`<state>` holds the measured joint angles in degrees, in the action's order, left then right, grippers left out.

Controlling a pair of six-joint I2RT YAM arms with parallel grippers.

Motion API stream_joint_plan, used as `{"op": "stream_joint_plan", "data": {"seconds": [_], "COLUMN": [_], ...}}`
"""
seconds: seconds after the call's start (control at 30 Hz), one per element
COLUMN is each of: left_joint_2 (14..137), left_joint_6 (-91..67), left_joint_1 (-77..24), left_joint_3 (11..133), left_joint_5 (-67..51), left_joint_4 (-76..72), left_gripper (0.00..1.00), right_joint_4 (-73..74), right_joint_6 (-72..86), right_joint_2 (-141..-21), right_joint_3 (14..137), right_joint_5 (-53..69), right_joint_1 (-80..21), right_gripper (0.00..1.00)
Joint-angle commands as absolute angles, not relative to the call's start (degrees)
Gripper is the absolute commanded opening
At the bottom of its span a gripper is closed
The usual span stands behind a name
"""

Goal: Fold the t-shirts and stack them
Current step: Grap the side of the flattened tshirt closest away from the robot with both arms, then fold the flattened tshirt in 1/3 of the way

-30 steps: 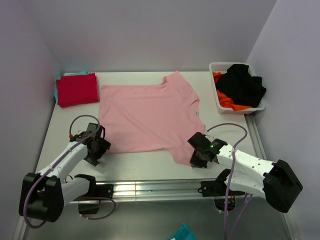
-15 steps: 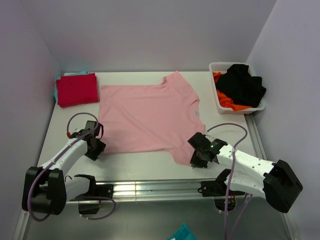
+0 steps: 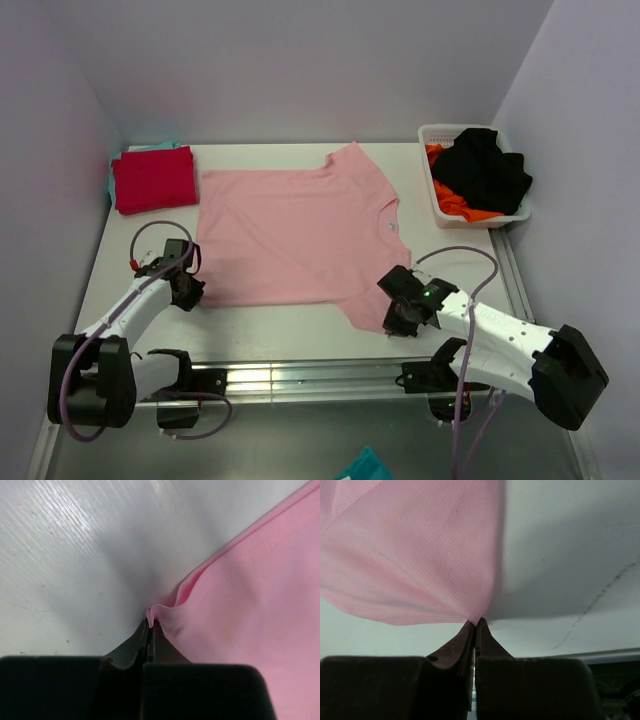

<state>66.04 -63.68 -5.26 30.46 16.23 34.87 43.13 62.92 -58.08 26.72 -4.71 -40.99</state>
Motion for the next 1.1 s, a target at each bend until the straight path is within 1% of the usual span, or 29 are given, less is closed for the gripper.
{"op": "stream_joint_plan", "data": {"seconds": [0.0, 0.1, 0.23, 0.5, 0.63, 0.8, 0.9, 0.93, 1.07], "left_joint_2": [63.2, 61.88, 61.0, 65.11, 69.77, 76.98, 81.64, 83.13, 92.43], "left_joint_6": [-64.5, -65.48, -64.87, -61.26, -59.5, -58.01, -57.04, -56.43, -55.37], "left_joint_1": [-5.45, -5.45, -5.45, -5.36, -4.84, -3.96, -2.82, -2.29, -0.97], "left_joint_3": [31.55, 32.43, 35.76, 48.68, 58.15, 64.5, 67.4, 68.98, 74.52], "left_joint_5": [12.76, 10.73, 10.72, 10.72, 10.63, 10.11, 8.88, 8.62, 7.91], "left_joint_4": [36.99, 39.1, 41.74, 46.75, 47.46, 46.32, 44.4, 44.04, 42.45], "left_gripper": [0.0, 0.0, 0.0, 0.0, 0.0, 0.0, 0.0, 0.0, 0.0], "right_joint_4": [49.11, 52.72, 55.46, 56.16, 55.46, 53.88, 52.65, 52.56, 51.86], "right_joint_6": [62.49, 62.58, 61.88, 58.54, 53.72, 47.82, 44.22, 42.73, 40.35], "right_joint_2": [-53.89, -50.54, -49.57, -55.98, -61.94, -69.42, -76.36, -80.38, -91.3], "right_joint_3": [30.32, 32.78, 37.16, 46.13, 53.32, 60.98, 66.52, 69.67, 78.38], "right_joint_5": [-7.2, -7.64, -8.09, -10.1, -10.11, -9.41, -9.49, -9.41, -9.49], "right_joint_1": [-41.22, -41.22, -41.22, -40.43, -37.01, -29.03, -25.15, -24.44, -21.89], "right_gripper": [0.0, 0.0, 0.0, 0.0, 0.0, 0.0, 0.0, 0.0, 0.0]}}
